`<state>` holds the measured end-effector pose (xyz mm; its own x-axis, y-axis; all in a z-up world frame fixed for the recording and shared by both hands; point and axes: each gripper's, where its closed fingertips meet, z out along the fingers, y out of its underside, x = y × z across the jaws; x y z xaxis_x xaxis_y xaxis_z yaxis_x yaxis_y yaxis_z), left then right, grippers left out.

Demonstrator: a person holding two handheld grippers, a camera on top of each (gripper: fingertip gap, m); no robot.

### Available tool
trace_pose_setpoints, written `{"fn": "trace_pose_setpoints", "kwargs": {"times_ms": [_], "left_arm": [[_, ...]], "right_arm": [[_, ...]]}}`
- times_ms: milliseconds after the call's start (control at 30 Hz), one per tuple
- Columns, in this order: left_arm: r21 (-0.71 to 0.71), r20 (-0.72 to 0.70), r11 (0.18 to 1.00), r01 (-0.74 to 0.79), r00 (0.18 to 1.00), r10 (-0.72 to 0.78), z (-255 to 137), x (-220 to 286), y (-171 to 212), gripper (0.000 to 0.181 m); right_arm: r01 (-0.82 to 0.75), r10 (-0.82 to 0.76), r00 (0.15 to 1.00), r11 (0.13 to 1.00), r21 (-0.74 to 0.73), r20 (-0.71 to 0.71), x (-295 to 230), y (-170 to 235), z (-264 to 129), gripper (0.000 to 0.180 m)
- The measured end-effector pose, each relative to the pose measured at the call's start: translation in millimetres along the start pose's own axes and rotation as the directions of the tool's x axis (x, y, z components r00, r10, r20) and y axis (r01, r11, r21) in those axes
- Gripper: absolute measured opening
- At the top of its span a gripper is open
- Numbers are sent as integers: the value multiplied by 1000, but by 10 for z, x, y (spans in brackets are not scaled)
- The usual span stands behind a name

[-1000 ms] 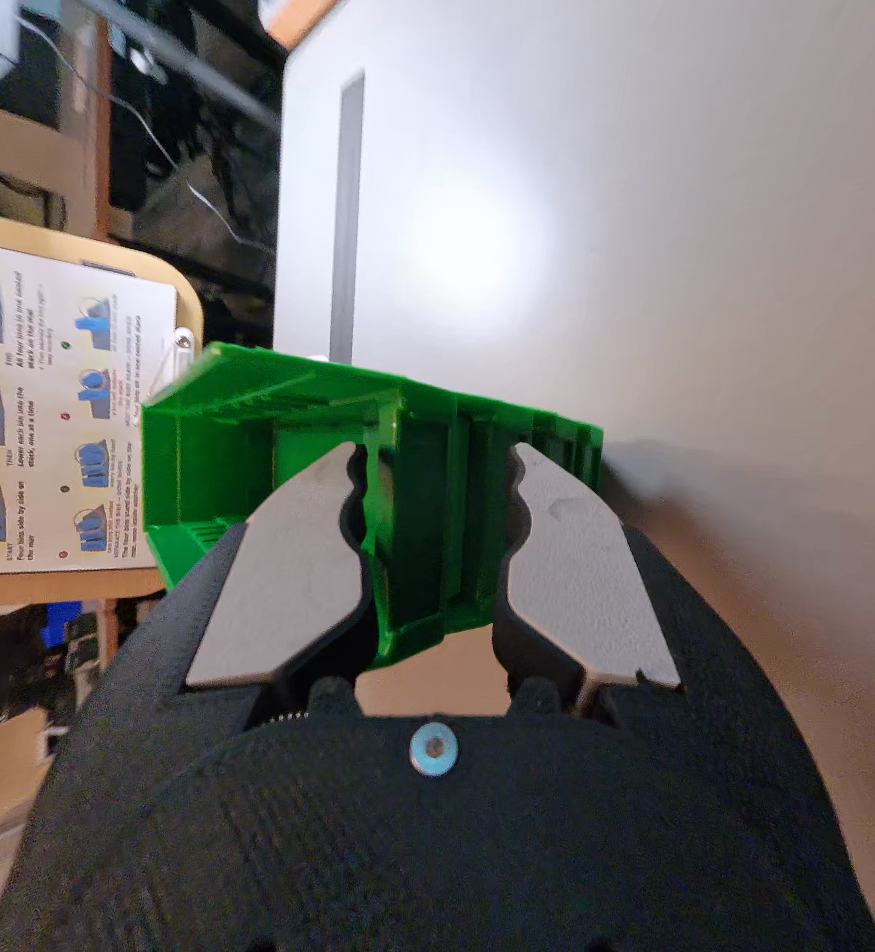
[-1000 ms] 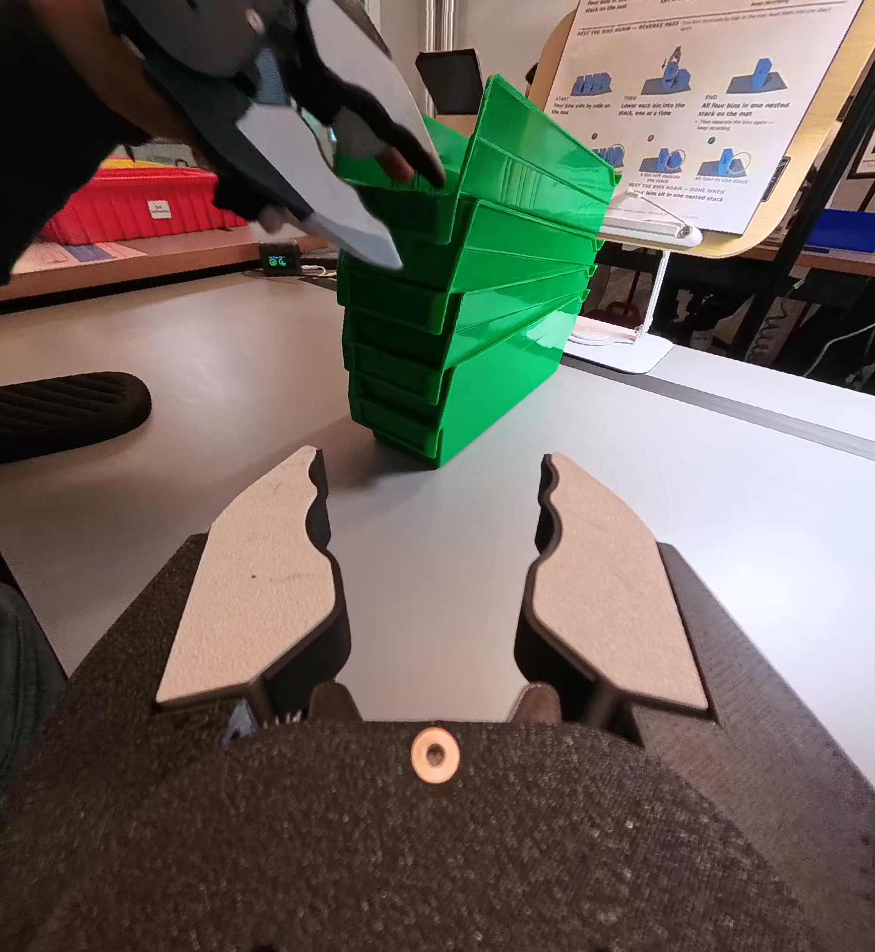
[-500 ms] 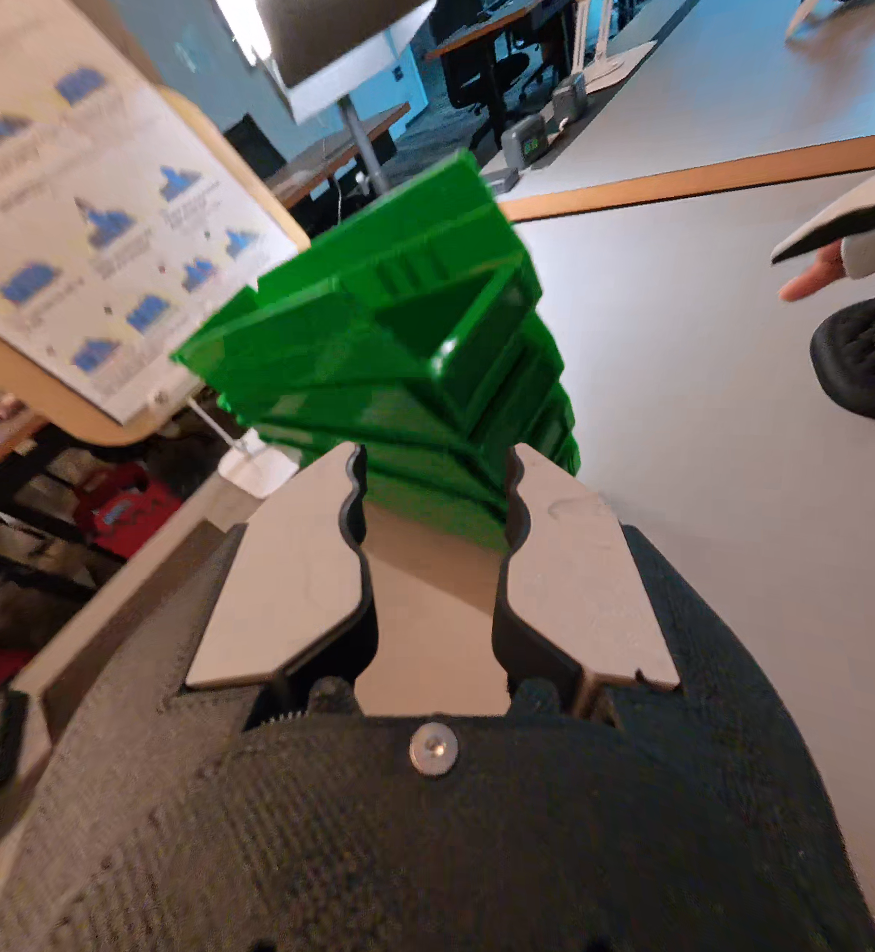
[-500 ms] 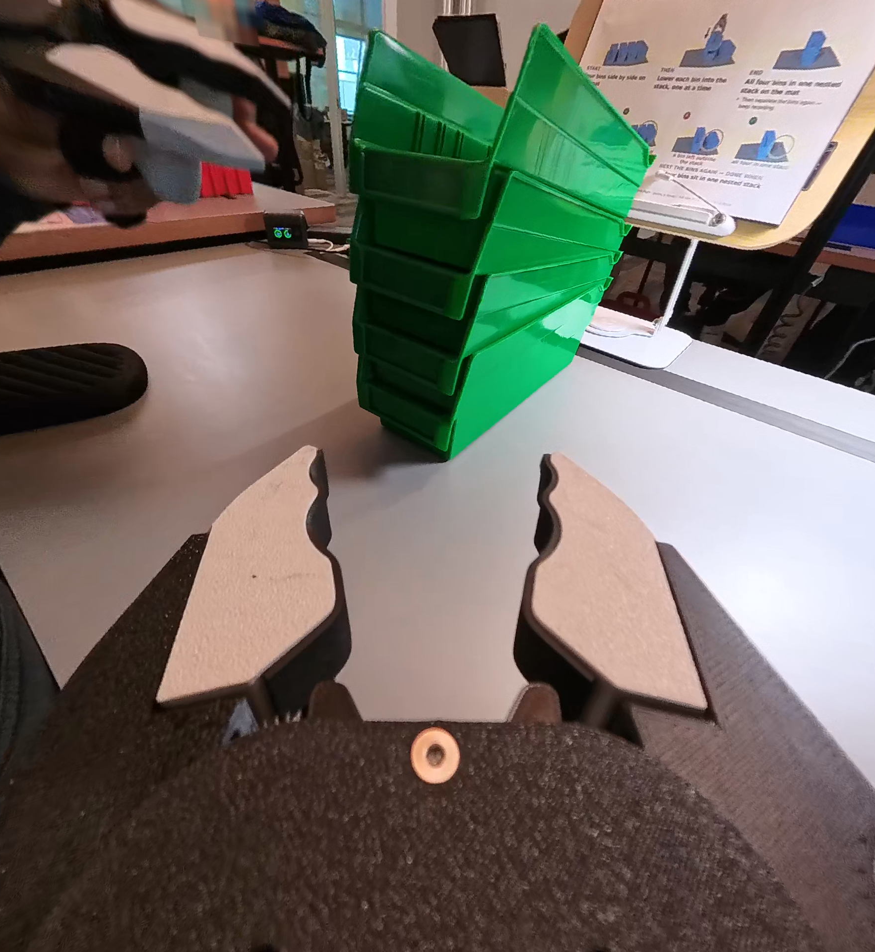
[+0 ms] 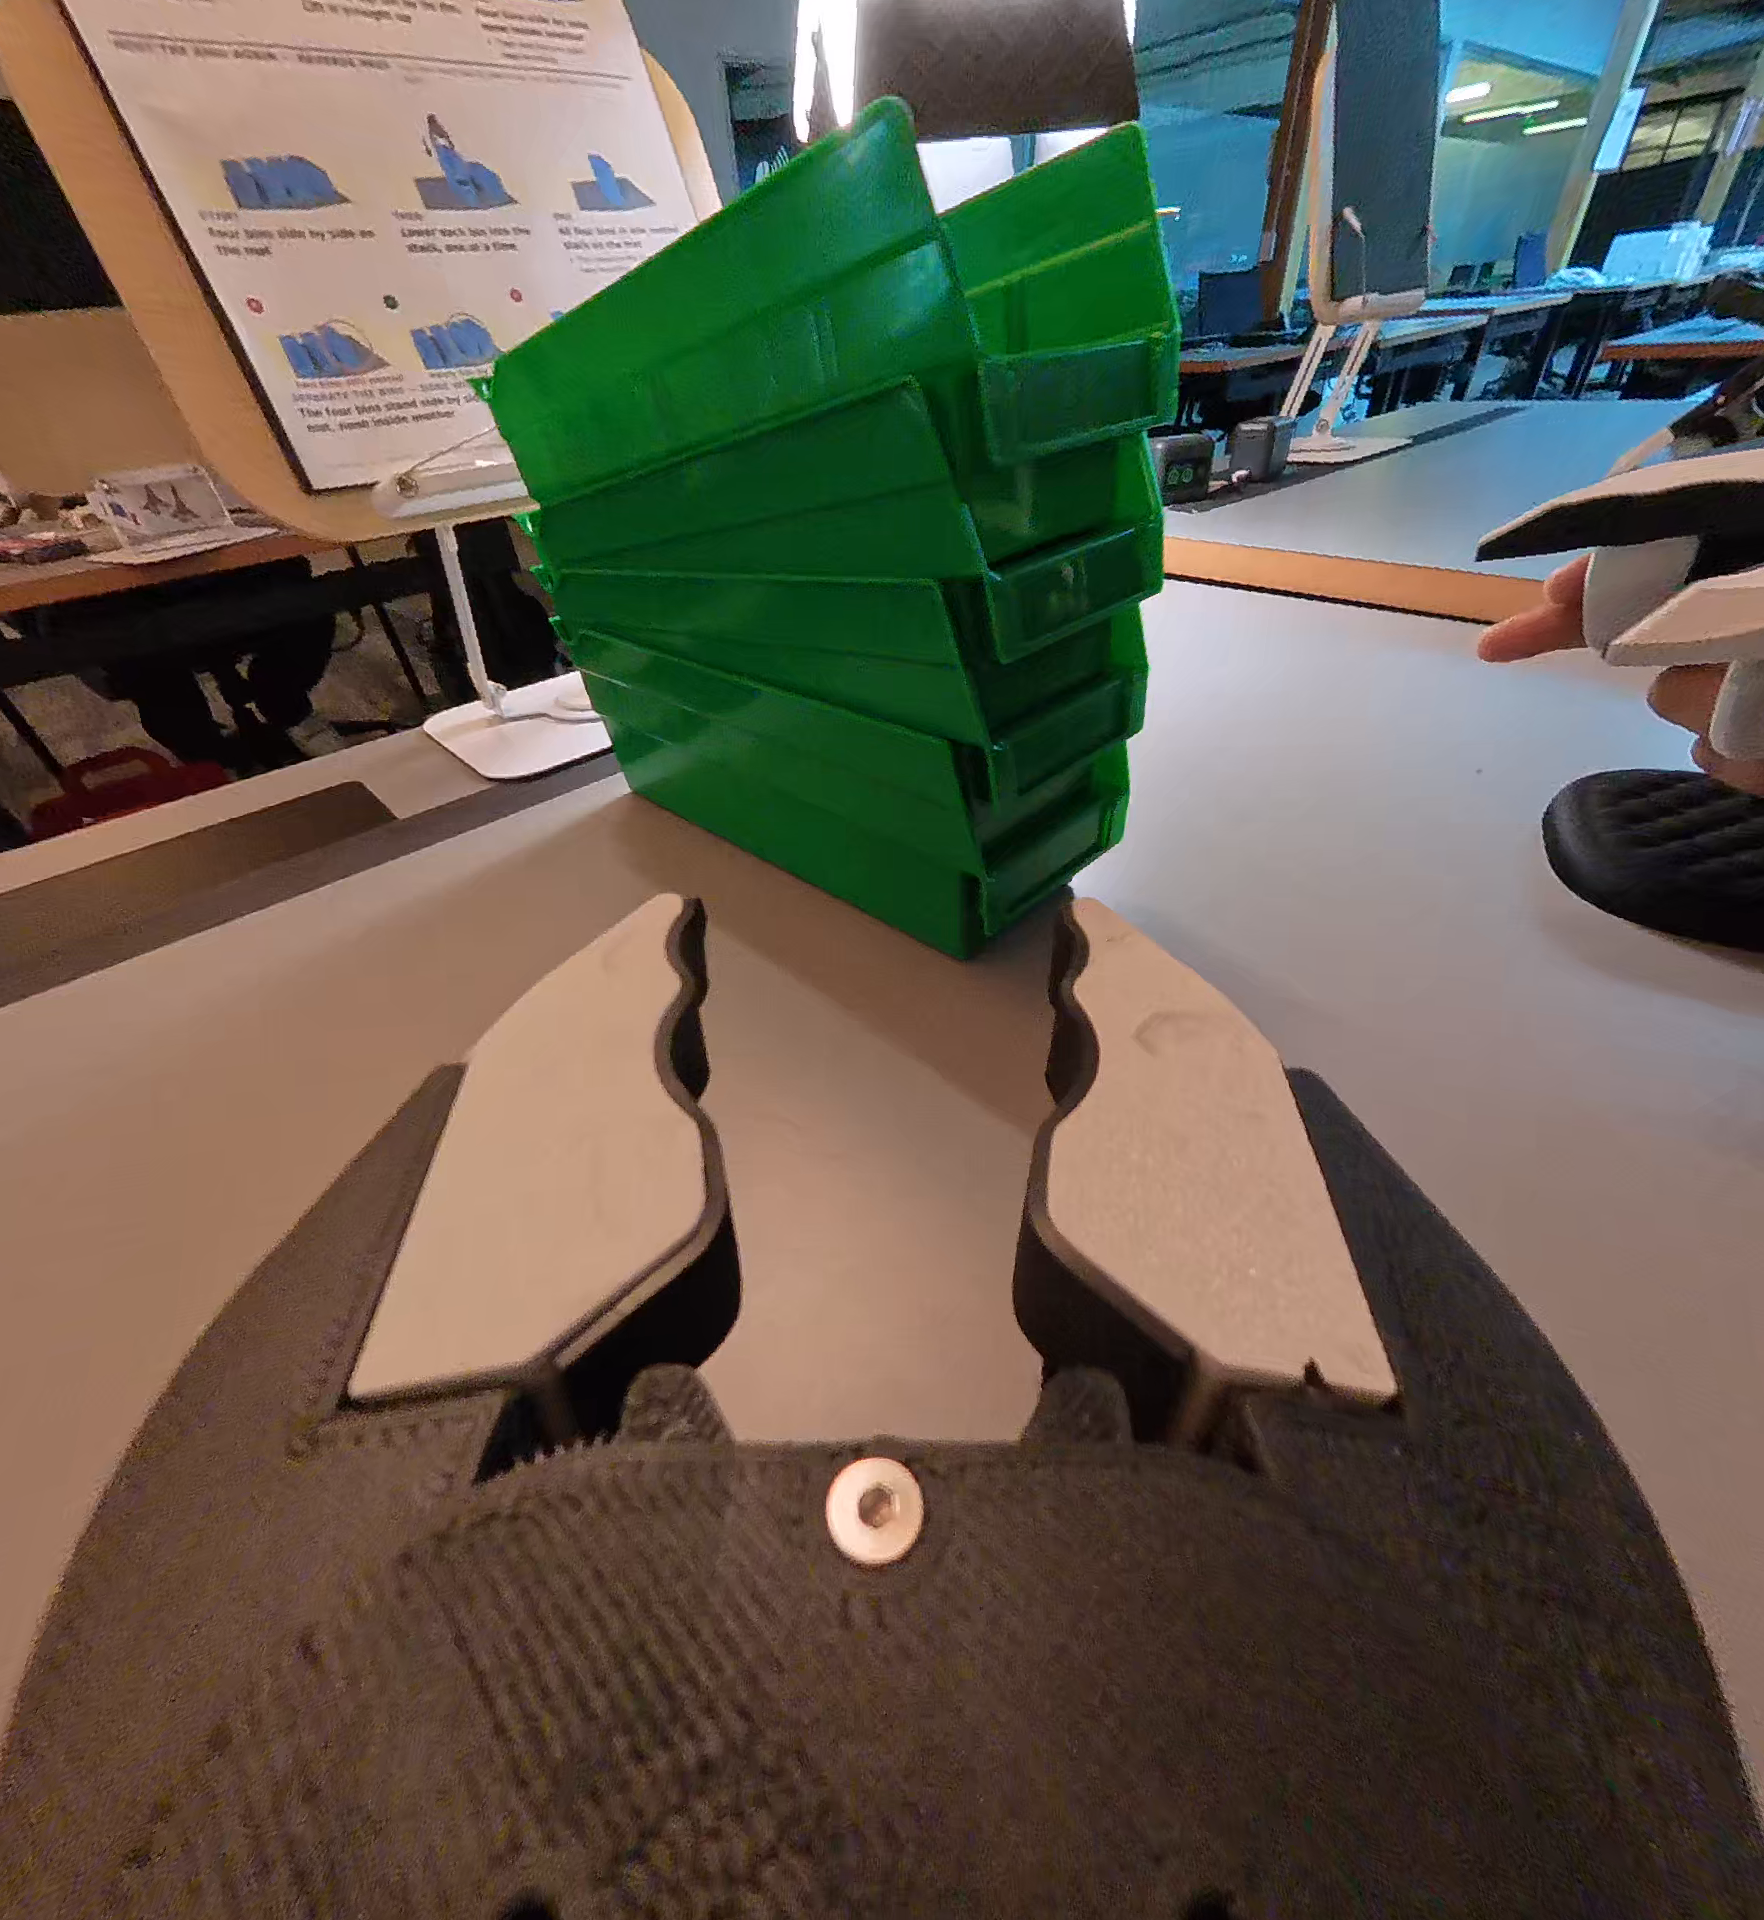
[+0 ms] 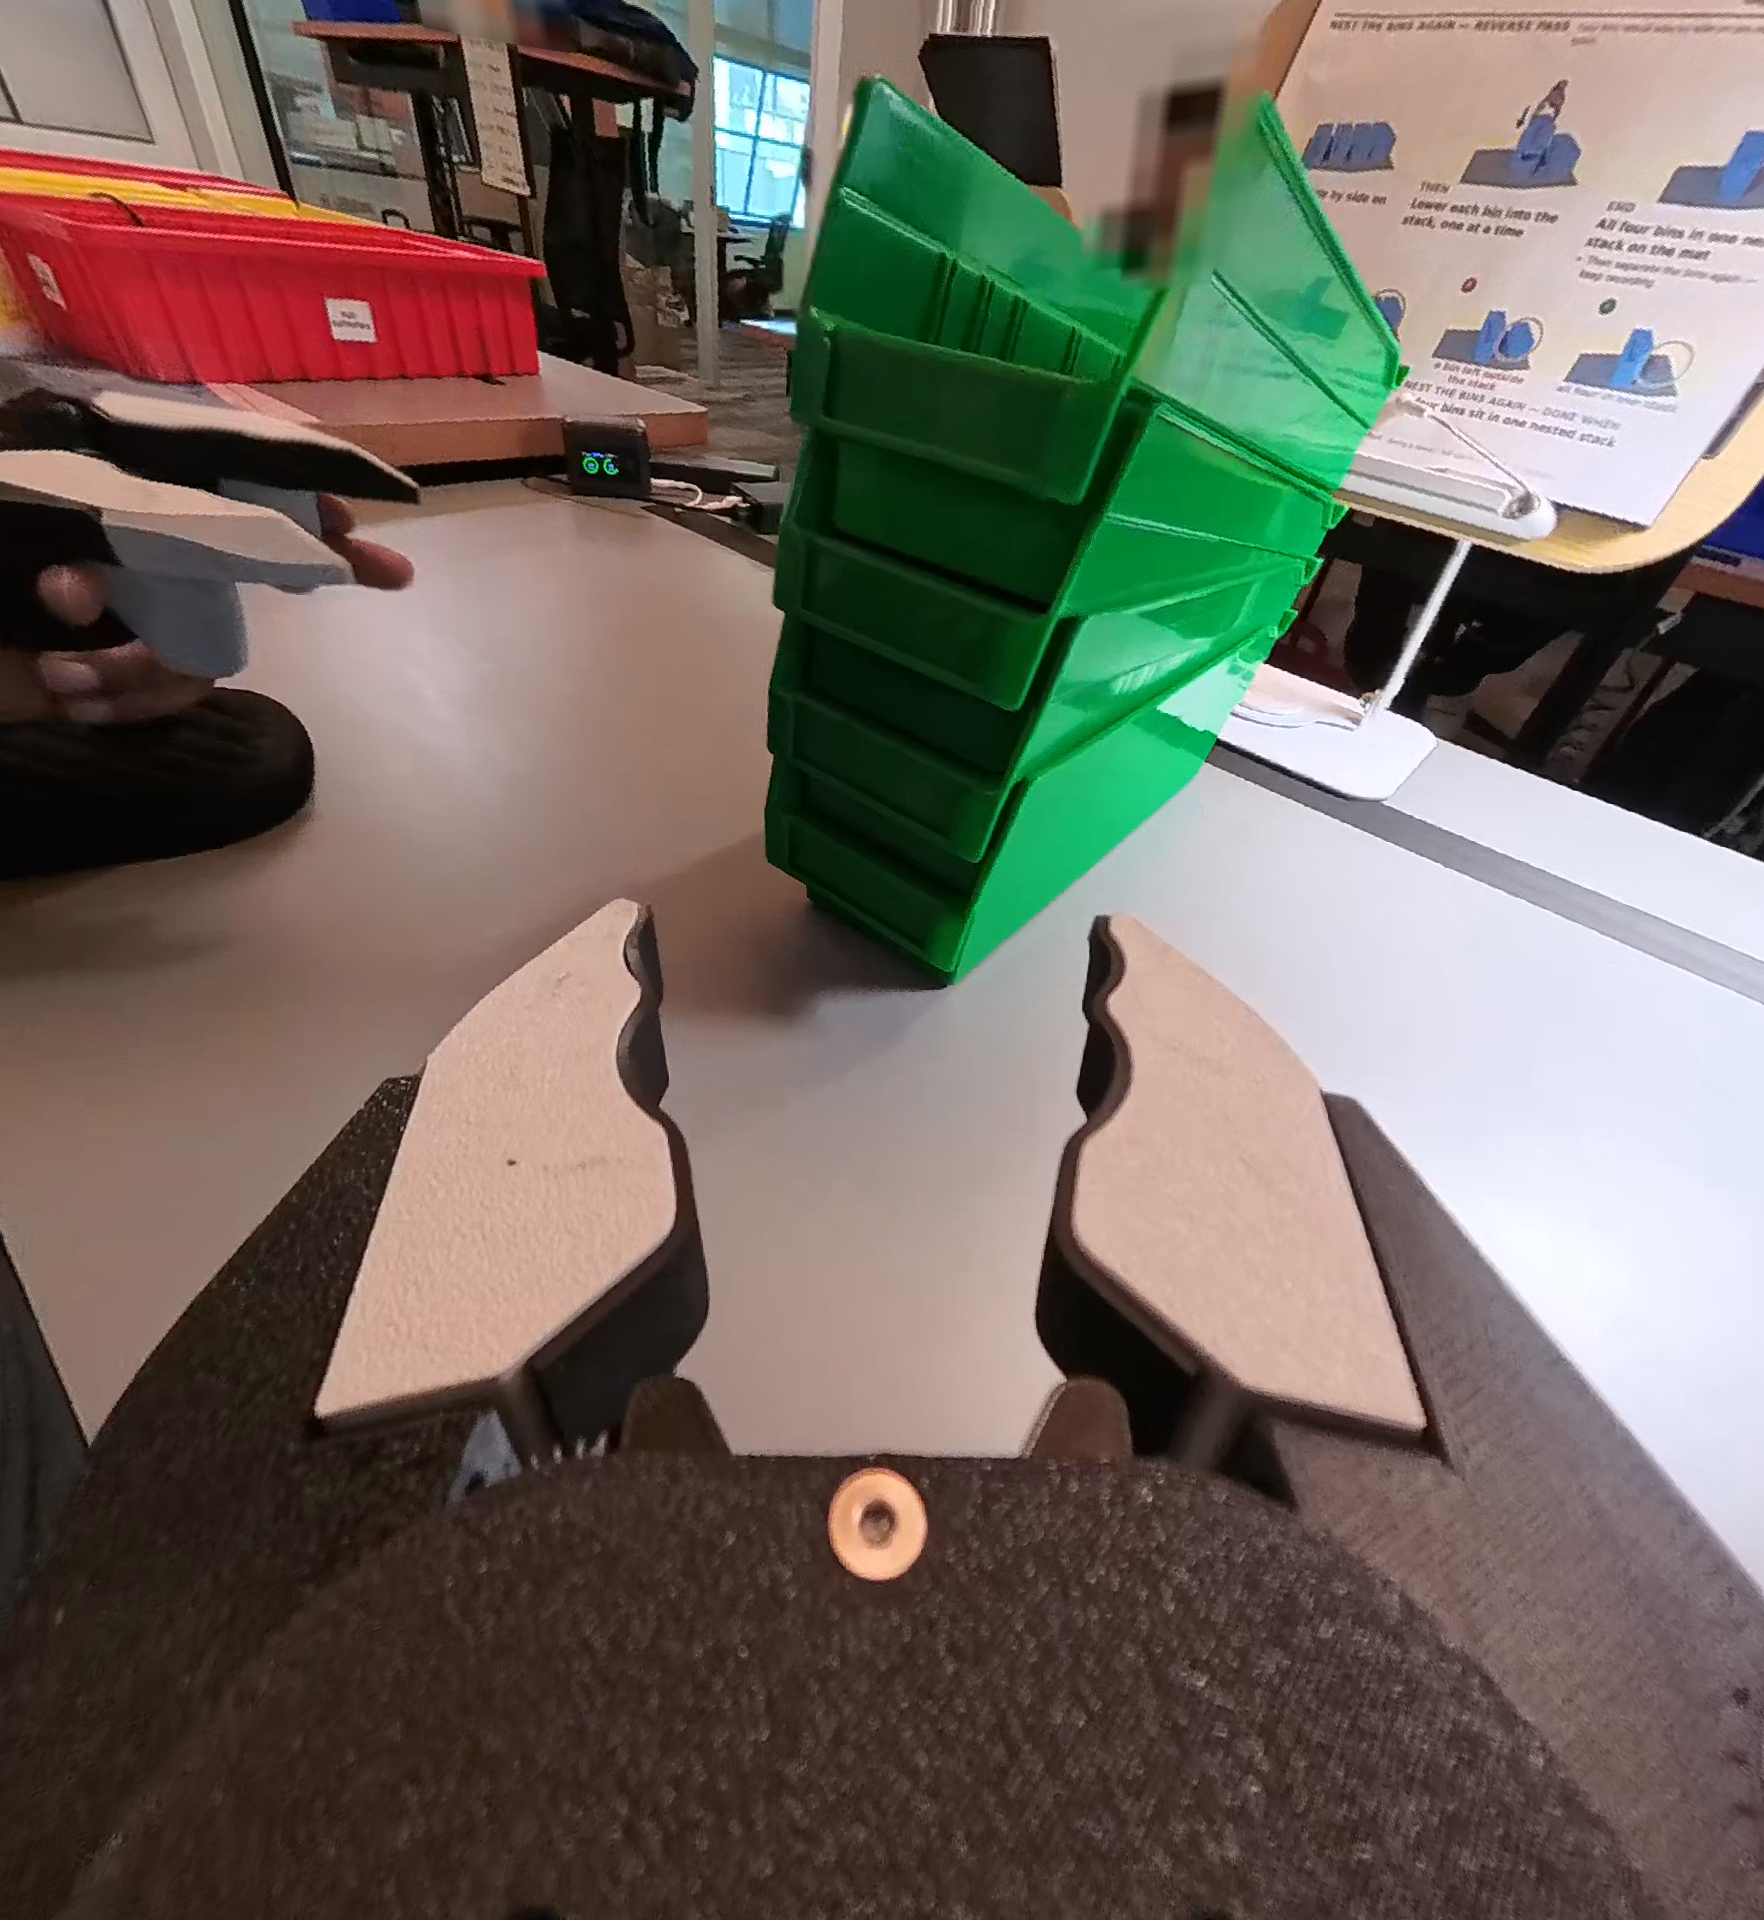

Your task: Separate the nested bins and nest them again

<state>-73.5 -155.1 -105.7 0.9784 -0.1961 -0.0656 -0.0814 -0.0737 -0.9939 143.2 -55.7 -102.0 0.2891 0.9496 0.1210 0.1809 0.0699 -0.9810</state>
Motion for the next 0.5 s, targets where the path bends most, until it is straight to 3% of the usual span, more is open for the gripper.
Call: {"fn": "trace_pose_setpoints", "kwargs": {"times_ms": [133, 267, 500], "left_arm": [[-47, -56, 994, 94, 994, -97, 63, -13, 117, 68], [-37, -66, 994, 102, 992, -104, 50, -3, 120, 68], [-18, -84, 991, 135, 987, -136, 33, -11, 81, 68]], "right_arm": [[68, -68, 998, 998, 10, 17, -86, -169, 97, 72], [246, -245, 969, 969, -20, 35, -98, -393, 306, 64], [599, -591, 801, 792, -121, 97, -31, -855, 756, 60]]}}
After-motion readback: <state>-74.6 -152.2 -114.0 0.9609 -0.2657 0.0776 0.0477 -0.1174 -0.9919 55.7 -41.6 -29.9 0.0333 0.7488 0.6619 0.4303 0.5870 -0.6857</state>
